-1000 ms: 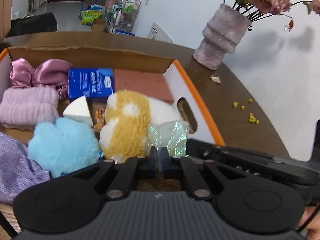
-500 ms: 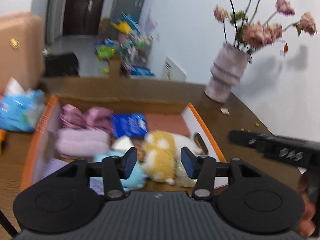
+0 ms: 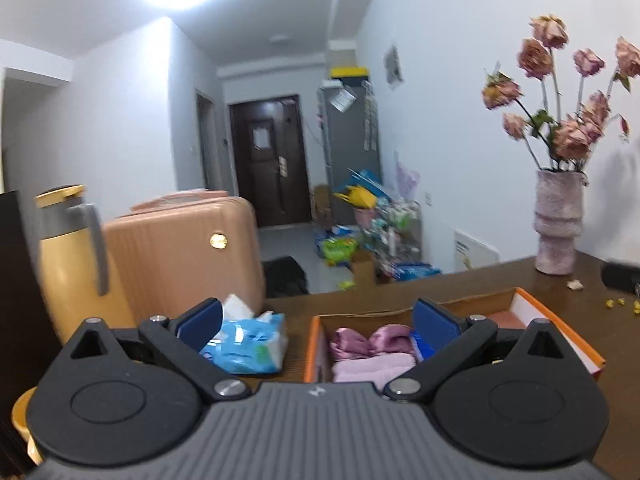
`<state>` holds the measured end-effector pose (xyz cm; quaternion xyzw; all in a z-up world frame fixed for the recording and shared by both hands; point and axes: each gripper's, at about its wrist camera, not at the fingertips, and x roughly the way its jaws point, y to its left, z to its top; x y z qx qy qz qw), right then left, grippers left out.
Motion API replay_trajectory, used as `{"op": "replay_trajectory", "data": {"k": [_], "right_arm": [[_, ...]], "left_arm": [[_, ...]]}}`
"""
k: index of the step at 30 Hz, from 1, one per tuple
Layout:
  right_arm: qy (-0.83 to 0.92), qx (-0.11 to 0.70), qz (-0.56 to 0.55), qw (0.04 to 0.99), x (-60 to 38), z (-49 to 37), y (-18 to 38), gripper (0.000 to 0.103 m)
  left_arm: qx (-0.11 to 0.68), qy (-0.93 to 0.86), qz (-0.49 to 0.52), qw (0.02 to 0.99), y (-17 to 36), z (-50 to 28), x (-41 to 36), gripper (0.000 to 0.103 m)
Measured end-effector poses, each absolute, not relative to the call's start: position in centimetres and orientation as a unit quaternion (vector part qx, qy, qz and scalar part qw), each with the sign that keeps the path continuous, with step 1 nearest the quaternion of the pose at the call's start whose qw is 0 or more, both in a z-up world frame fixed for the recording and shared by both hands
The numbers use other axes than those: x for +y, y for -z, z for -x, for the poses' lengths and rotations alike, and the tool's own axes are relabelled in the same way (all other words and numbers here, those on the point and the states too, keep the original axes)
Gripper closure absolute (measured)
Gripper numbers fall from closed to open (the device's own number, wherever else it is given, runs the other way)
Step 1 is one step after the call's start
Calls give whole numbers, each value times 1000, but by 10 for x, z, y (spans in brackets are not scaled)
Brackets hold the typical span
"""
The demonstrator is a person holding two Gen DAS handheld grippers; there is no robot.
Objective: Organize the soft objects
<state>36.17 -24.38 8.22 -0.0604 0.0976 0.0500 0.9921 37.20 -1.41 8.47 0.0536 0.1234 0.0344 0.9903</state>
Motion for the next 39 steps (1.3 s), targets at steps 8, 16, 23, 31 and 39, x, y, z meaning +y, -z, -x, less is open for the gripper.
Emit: {"op": "replay_trajectory", "data": {"k": [8,16,23,31,39], "right_arm": [[-28,76,29,996,-247,-336,-82,0],[-32,51,33,998,-243,-294,-89,0],[-67,52,12,996,-253,-215,-69,0],[-95,74,23,993,-260,-85,-37,0],[-81,63,-4,995,-251,-10,13,0]], "left_arm": [[117,-28,-31,992,-82,-345,3,0],[104,-22,-17,994,-88,-299,4,0],[90,-17,-14,996,-71,-207,4,0],[79,-16,-30,996,-26,-77,14,0],[94,-27,-9,995,0,-12,24,0]]}}
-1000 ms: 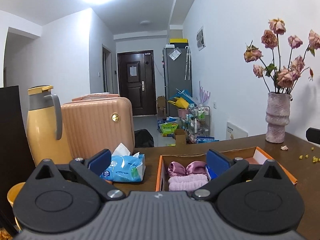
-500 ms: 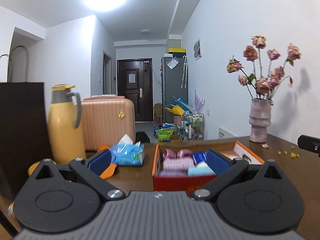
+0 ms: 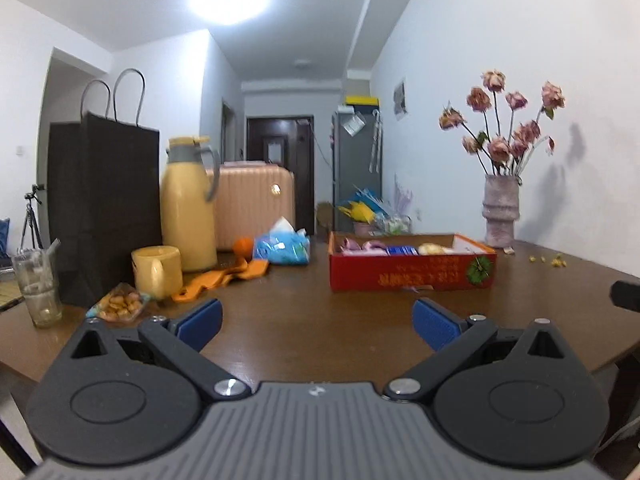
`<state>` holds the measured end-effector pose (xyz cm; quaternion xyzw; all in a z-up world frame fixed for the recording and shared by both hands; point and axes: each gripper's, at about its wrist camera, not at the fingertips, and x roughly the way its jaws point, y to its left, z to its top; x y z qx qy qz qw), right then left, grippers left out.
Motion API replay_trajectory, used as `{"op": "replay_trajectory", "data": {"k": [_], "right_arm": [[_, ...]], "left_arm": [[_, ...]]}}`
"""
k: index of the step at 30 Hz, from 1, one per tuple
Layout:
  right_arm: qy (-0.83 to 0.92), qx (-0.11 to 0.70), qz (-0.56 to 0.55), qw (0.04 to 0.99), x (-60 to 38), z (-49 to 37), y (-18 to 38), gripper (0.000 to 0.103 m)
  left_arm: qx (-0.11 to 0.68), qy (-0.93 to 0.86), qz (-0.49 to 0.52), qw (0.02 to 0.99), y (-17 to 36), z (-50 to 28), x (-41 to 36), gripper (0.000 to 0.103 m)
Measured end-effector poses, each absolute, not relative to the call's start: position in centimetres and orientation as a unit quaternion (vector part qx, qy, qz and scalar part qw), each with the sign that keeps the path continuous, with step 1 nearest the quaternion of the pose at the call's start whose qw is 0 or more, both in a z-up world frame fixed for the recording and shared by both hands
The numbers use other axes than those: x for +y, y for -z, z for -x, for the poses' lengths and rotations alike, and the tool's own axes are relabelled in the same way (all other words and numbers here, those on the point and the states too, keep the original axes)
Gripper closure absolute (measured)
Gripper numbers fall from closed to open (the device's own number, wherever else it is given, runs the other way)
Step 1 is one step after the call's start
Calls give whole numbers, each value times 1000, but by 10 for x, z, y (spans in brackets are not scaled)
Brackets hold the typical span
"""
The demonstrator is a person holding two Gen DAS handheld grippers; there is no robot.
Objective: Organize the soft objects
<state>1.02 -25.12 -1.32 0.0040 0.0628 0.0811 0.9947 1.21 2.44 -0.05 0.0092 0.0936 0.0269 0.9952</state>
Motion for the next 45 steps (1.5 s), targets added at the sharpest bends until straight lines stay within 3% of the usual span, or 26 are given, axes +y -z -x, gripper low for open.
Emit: {"op": "replay_trajectory", "data": {"k": [45], "right_arm": [[-86,59,-19,994,-239,-15,10,0]], "left_arm": [[78,-39,-16,996,1,-14,29,0]]}}
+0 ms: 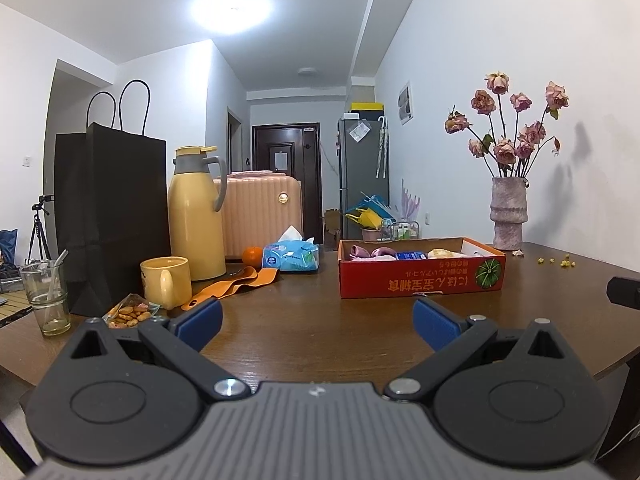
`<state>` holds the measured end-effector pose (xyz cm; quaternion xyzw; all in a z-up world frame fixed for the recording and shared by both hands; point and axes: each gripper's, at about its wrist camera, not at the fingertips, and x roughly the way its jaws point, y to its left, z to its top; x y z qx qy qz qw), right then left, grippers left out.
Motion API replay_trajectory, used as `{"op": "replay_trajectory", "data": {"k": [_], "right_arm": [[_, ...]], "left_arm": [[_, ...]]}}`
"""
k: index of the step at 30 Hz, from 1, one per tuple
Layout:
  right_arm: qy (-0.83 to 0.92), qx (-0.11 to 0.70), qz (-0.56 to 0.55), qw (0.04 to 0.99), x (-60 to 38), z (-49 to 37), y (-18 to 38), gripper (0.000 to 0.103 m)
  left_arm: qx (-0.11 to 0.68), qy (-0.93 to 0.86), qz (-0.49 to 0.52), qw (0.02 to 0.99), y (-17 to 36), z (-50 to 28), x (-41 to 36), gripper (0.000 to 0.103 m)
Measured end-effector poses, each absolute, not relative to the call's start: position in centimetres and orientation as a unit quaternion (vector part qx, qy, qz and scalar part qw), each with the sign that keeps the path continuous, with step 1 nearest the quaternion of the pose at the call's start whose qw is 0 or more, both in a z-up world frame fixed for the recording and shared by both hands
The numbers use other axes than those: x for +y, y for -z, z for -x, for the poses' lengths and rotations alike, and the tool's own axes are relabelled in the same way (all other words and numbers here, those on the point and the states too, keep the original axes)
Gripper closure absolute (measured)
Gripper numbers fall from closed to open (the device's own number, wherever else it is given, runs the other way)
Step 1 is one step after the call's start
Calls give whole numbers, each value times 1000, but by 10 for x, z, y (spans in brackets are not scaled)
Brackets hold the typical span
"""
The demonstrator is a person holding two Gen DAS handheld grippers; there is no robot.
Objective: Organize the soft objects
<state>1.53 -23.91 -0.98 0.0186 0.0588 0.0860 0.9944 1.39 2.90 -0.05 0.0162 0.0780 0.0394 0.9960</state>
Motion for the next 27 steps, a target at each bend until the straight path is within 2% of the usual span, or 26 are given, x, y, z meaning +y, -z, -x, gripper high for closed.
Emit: {"op": "replay_trajectory", "data": {"k": [27], "right_arm": [[-89,57,-20,994,-241,-15,11,0]], "left_arm": [[77,-29,-19,996,3,-12,30,0]]}}
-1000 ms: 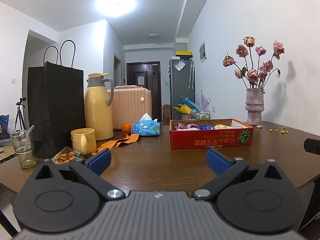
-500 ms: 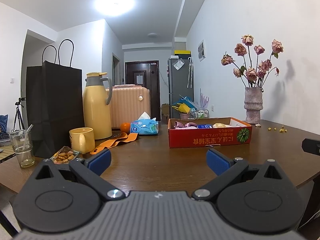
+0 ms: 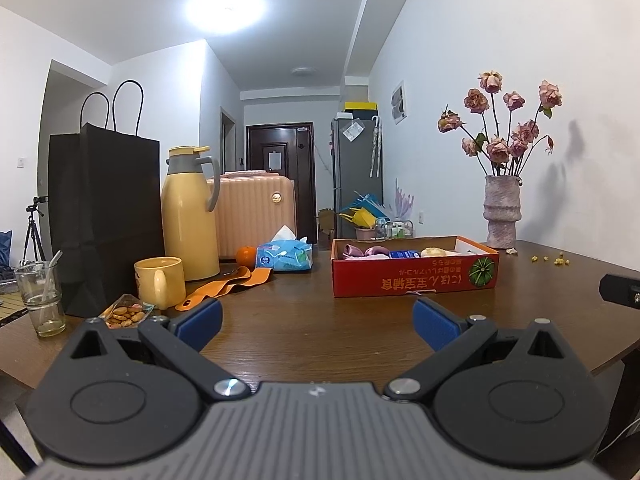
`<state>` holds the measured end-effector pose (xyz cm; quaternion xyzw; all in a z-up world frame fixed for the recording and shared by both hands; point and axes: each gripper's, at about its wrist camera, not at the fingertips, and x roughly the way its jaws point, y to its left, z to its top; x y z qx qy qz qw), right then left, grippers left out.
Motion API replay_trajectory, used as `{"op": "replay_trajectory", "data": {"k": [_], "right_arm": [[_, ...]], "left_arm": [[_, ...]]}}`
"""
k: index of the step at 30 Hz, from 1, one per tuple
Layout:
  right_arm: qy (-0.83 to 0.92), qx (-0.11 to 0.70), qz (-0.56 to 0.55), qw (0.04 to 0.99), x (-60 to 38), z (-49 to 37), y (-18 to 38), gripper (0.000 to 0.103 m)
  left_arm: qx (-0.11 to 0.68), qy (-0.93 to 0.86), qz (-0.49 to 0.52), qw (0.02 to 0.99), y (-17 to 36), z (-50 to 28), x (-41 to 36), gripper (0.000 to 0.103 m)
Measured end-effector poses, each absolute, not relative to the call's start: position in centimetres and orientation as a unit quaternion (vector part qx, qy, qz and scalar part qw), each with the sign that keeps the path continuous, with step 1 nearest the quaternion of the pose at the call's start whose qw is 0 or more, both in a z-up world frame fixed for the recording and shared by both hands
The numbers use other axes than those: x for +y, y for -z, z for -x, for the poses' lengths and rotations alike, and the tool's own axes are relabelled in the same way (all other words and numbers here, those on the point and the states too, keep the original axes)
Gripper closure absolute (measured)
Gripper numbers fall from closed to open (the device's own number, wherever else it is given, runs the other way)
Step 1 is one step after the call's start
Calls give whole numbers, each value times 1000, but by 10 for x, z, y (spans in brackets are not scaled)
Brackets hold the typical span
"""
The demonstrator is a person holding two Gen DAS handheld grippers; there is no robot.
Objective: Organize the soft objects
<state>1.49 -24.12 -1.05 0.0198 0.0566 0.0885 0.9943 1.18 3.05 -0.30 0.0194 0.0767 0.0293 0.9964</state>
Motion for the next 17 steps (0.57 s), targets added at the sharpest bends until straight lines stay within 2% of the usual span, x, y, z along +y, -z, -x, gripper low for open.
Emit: {"op": "replay_trajectory", "data": {"k": [17], "right_arm": [[-90,57,-19,994,-241,-15,11,0]], "left_arm": [[69,-31,-16,997,3,-8,30,0]]}}
